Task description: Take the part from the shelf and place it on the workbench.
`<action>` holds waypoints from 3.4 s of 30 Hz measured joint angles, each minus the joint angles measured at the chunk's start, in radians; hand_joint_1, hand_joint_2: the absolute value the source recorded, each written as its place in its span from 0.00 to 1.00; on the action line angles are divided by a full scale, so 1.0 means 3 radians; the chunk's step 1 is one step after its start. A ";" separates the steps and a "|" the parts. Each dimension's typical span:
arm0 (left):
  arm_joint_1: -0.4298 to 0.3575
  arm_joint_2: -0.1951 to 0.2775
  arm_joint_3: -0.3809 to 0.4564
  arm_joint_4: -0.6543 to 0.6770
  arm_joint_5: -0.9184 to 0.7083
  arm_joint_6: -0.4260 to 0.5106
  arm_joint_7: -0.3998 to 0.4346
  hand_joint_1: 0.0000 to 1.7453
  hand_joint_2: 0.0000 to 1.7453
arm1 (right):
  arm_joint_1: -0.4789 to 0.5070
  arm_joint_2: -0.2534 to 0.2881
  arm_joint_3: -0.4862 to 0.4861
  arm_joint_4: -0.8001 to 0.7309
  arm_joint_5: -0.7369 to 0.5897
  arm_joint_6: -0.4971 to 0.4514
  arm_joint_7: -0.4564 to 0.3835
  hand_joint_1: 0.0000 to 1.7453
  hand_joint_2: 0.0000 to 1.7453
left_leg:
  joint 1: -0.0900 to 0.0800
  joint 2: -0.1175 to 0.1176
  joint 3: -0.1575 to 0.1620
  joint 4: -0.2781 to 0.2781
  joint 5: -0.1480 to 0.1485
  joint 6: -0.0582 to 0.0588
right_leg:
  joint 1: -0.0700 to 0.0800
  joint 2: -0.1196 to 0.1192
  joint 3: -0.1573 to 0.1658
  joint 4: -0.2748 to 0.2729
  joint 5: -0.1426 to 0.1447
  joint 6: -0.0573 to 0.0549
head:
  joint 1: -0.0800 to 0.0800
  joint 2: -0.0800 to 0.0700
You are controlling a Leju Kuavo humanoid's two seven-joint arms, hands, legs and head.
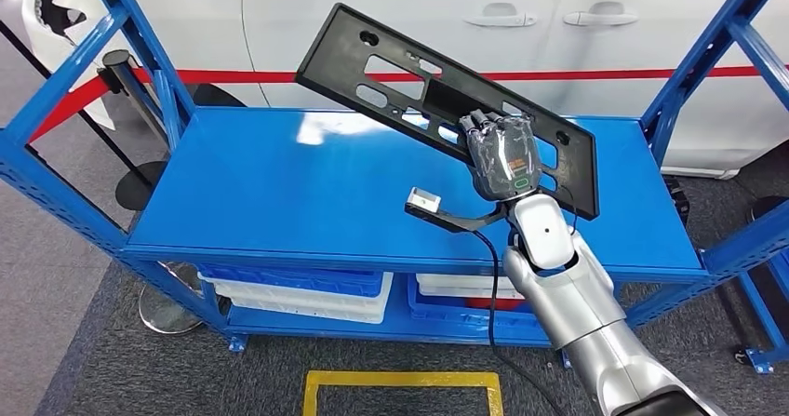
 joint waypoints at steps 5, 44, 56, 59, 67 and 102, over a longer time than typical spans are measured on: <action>-0.0004 -0.0019 -0.0005 0.0001 -0.0016 0.0007 -0.0022 0.00 1.00 | 0.0050 0.0000 -0.0045 -0.0245 -0.0184 -0.0246 -0.0192 1.00 1.00 | 0.0010 -0.0006 0.0028 -0.0095 0.0025 0.0082 | -0.0004 -0.0002 -0.0050 0.0096 -0.0080 0.0090 | 0.0005 0.0000; -0.0012 -0.0073 -0.0163 0.0001 -0.0197 0.0532 0.0462 0.00 1.00 | 0.1106 0.0148 -0.0477 -0.1426 -0.5341 0.1970 -0.1985 1.00 1.00 | 0.0012 -0.0005 0.0076 -0.0104 0.0004 0.0093 | -0.0035 -0.0013 -0.0135 0.0316 -0.0090 0.0131 | 0.0023 0.0000; -0.0011 -0.0075 -0.0248 0.0001 -0.0273 0.0375 0.0497 0.00 1.00 | 0.1332 0.0271 -0.0380 -0.1072 -0.6100 0.3318 -0.1984 1.00 1.00 | 0.0013 -0.0002 -0.0262 0.0819 -0.0518 -0.0071 | -0.0013 -0.0030 -0.0045 -0.0033 0.0070 -0.0051 | -0.0002 0.0000; -0.0012 -0.0075 -0.0260 0.0001 -0.0287 0.0351 0.0503 0.00 1.00 | 0.1354 0.0327 -0.0359 -0.0929 -0.6144 0.3398 -0.1975 1.00 1.00 | 0.0012 -0.0001 0.0060 0.0290 -0.0291 -0.0045 | -0.0009 -0.0029 -0.0080 0.0009 0.0078 -0.0039 | -0.0002 0.0000; -0.0018 -0.0073 -0.0284 0.0001 -0.0299 0.0284 0.0543 0.00 1.00 | 0.1451 0.0432 -0.0357 -0.0700 -0.6160 0.3470 -0.1981 1.00 1.00 | 0.0015 0.0009 0.0200 -0.0133 -0.0076 0.0108 | -0.0006 -0.0017 -0.0184 0.0205 -0.0068 0.0099 | 0.0012 0.0000; -0.0006 -0.0003 -0.0343 0.0001 -0.0309 0.0178 0.0579 0.00 1.00 | 0.1759 0.0609 -0.0391 -0.1493 -0.5656 0.4268 -0.2285 1.00 1.00 | 0.0006 0.0056 0.0145 -0.0142 -0.0034 0.0112 | -0.0025 0.0002 -0.0369 0.0906 -0.0460 0.0151 | 0.0009 0.0000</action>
